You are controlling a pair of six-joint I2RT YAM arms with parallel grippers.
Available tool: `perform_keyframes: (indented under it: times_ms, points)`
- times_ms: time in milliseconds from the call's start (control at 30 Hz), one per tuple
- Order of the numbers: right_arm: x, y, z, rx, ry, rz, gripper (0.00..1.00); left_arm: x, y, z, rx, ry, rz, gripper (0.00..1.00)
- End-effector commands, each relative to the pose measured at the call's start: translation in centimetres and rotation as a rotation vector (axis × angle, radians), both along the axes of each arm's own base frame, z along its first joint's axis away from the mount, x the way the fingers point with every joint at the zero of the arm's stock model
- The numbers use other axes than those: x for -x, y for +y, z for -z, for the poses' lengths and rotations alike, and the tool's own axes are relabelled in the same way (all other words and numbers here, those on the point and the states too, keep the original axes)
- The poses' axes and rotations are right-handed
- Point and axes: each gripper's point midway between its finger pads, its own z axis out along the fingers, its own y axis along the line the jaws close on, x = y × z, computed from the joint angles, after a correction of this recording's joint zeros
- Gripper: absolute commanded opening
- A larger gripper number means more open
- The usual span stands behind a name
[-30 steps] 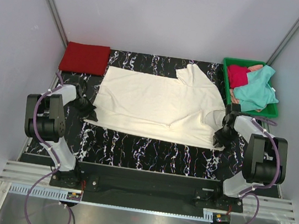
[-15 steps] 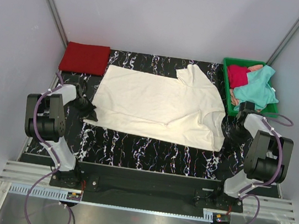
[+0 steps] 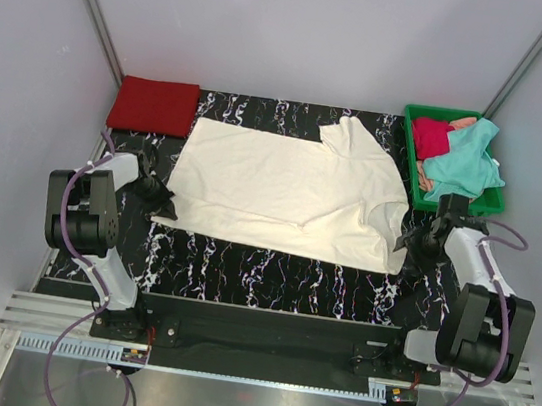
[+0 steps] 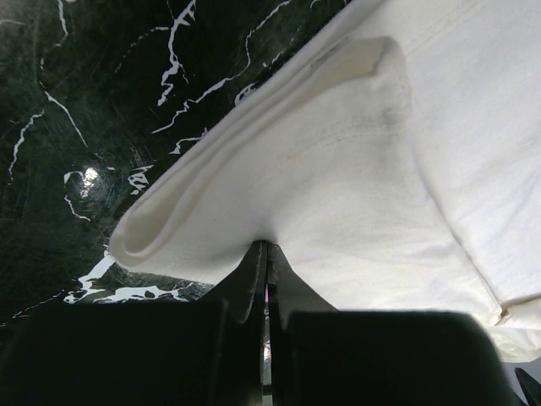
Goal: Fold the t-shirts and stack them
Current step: Fold the tshirt
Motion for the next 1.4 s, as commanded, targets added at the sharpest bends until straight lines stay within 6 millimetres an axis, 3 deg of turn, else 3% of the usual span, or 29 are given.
perform_keyframes:
  times_ms: [0,200,400,533,567,700,733,800,833,867,933,967,1033,1067,1367]
  points:
    - [1.0,3.2,1.3,-0.188,0.031,0.065,0.61,-0.3,1.5,1.1,-0.069,-0.015,-0.011,0.00]
    - [2.2,3.0,3.1,-0.202,0.071,0.145,0.59,-0.4,1.5,1.0,-0.072,-0.019,-0.003,0.00]
    - [1.6,2.1,4.3,-0.204,0.080,0.165,0.58,-0.6,1.6,0.8,-0.070,-0.021,-0.002,0.00]
    - [0.5,1.1,1.2,-0.141,0.040,0.070,0.54,-0.6,1.7,0.7,-0.077,-0.024,0.004,0.00]
    - [-1.0,0.1,-0.8,-0.069,-0.028,-0.001,0.54,-0.6,1.6,0.7,-0.074,-0.024,0.003,0.00]
    - [-5.5,1.1,-4.6,0.016,-0.158,-0.292,0.60,-0.6,1.3,0.8,-0.059,-0.031,0.001,0.00]
    - [-7.5,2.2,-5.9,0.023,-0.226,-0.394,0.62,-0.6,1.2,0.8,-0.055,-0.033,0.002,0.00]
    - [-9.7,4.1,-5.2,-0.033,-0.249,-0.507,0.66,-0.5,1.2,0.7,-0.055,-0.036,0.002,0.00]
    - [-11.7,5.5,-6.3,-0.050,-0.310,-0.572,0.71,-0.4,1.2,0.7,-0.053,-0.034,0.001,0.00]
    - [-12.8,6.3,-4.5,-0.096,-0.279,-0.600,0.73,-0.3,1.1,0.6,-0.054,-0.038,0.004,0.00]
    - [-15.8,7.6,-5.3,-0.144,-0.332,-0.641,0.73,-0.4,1.1,0.4,-0.051,-0.044,0.009,0.00]
    - [-16.5,8.5,-3.5,-0.166,-0.299,-0.672,0.73,-0.3,1.1,0.3,-0.052,-0.045,0.013,0.00]
    - [-18.3,8.9,-3.6,-0.159,-0.307,-0.708,0.72,-0.4,1.0,0.2,-0.049,-0.049,0.015,0.00]
    - [-18.4,9.2,-2.1,-0.179,-0.272,-0.714,0.71,-0.4,1.0,-0.1,-0.050,-0.057,0.018,0.00]
    - [-19.4,10.2,-0.2,-0.244,-0.253,-0.752,0.57,-0.2,0.9,0.0,-0.045,-0.074,0.013,0.00]
